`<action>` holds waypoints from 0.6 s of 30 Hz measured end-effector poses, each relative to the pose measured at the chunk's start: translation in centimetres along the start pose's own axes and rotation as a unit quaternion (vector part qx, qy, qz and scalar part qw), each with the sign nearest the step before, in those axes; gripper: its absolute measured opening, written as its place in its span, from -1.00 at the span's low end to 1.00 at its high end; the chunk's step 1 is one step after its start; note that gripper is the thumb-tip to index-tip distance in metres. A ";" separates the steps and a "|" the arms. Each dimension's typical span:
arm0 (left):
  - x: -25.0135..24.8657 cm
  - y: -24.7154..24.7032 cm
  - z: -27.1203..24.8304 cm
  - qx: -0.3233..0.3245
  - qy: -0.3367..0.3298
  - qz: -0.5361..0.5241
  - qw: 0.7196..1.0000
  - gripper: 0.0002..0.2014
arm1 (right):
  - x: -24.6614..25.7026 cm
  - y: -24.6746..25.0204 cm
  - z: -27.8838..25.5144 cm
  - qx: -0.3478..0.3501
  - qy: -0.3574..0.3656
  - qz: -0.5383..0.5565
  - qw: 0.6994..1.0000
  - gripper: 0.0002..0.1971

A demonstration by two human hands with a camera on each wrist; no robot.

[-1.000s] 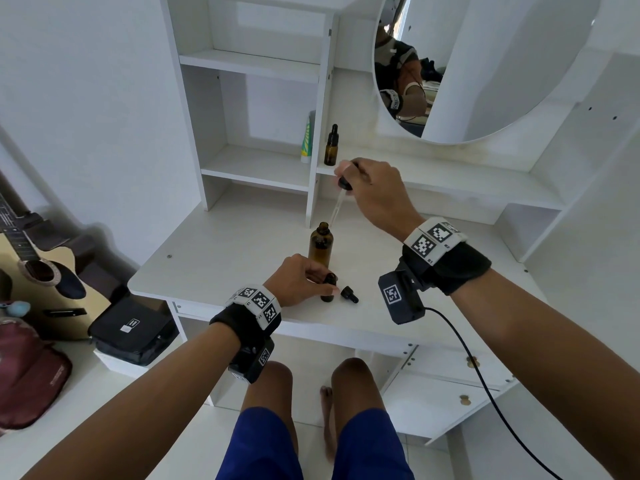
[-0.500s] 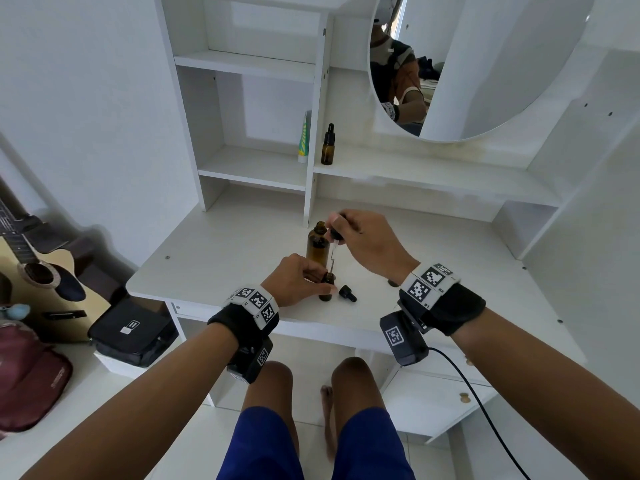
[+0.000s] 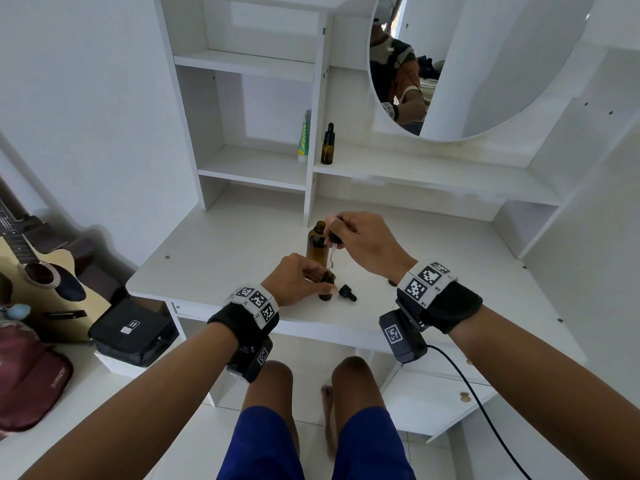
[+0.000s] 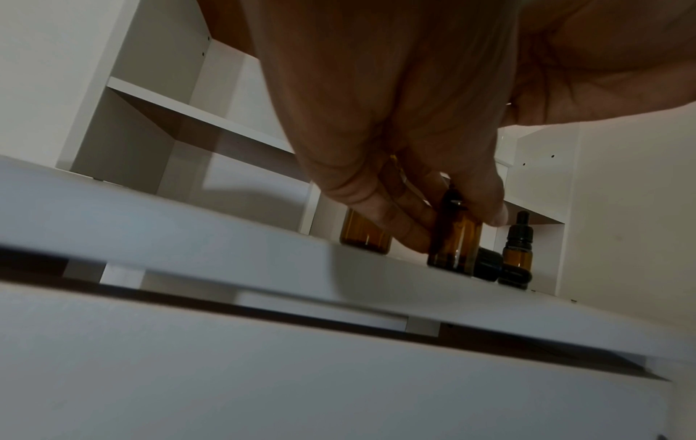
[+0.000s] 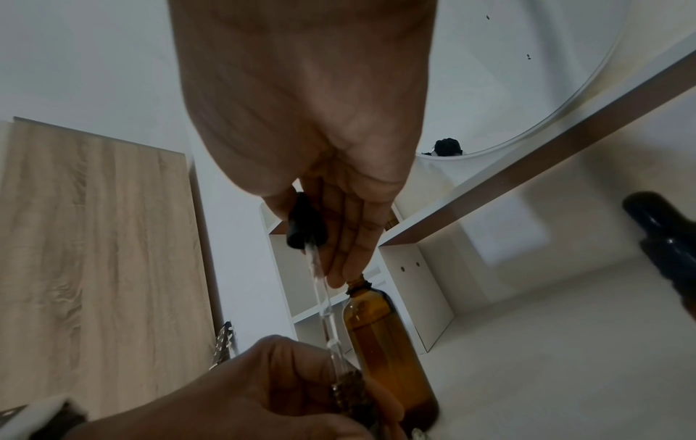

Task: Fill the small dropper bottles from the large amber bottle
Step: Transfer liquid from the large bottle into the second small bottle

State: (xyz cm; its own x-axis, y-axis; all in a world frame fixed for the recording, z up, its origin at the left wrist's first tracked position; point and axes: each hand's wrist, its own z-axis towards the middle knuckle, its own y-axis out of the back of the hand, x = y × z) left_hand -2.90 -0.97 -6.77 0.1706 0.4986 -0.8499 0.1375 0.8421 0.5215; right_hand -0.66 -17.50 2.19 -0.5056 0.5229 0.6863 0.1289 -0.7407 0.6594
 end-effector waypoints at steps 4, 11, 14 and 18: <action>0.0 0.0 0.0 0.002 0.001 -0.003 1.000 -0.76 | 0.0 0.1 0.1 0.002 0.005 -0.002 1.000 -0.61; 0.0 0.0 0.0 0.002 -0.001 -0.006 1.000 -0.78 | 0.0 0.2 0.2 0.006 0.013 -0.017 1.000 -0.59; 0.0 0.0 0.0 0.001 0.001 -0.003 1.000 -0.78 | 0.1 0.1 0.3 0.005 0.001 -0.017 1.000 -0.61; 0.0 0.0 0.0 0.001 0.001 -0.008 1.000 -0.78 | 0.4 0.1 0.1 0.008 0.010 -0.017 1.000 -0.59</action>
State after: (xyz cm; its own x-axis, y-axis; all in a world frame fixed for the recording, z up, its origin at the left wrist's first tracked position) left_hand -2.87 -0.98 -6.77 0.1657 0.4850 -0.8587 0.1416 0.8500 0.5074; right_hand -0.76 -17.34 2.59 -0.5263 0.5390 0.6577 0.1246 -0.7163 0.6866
